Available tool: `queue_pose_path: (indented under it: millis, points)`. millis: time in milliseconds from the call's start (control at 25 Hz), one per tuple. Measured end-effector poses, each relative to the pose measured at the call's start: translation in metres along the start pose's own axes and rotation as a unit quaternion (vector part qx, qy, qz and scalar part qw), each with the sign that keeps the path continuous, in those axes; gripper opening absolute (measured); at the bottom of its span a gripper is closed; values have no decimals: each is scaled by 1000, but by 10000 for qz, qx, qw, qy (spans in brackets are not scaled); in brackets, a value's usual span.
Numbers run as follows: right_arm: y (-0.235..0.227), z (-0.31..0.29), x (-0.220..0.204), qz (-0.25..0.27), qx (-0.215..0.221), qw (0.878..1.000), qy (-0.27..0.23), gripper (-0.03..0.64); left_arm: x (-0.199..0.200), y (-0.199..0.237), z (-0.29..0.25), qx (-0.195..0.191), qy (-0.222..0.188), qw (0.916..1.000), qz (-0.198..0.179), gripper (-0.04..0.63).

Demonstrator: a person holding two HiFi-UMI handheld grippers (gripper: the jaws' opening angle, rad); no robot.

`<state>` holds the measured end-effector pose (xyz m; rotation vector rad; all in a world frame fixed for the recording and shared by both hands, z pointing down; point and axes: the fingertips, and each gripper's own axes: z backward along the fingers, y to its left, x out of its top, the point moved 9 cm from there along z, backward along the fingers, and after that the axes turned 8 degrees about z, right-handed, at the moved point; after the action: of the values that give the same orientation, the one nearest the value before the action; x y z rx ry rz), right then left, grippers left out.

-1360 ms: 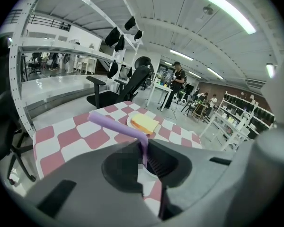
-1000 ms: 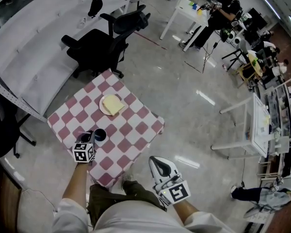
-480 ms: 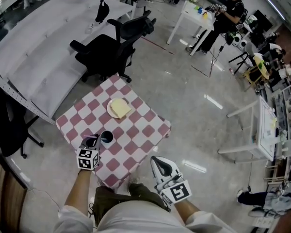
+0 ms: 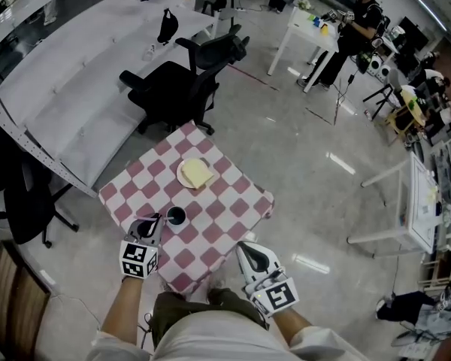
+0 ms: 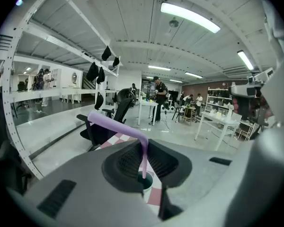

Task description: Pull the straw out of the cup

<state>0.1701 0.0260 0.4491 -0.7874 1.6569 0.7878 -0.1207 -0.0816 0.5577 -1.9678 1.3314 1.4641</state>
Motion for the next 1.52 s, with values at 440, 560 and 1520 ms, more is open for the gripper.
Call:
queue_pose_path:
  millis: [440, 560, 1520]
  points:
    - [2, -10, 8, 23, 58, 9999, -159, 5, 56, -30, 51, -261, -379, 9980, -444, 31]
    - [2, -12, 9, 25, 65, 9998, -186, 5, 68, -36, 64, -310, -446, 9970, -554, 31]
    - [2, -22, 26, 143, 199, 9989, -389, 5, 141, -92, 156, -510, -822, 9863, -1334, 31]
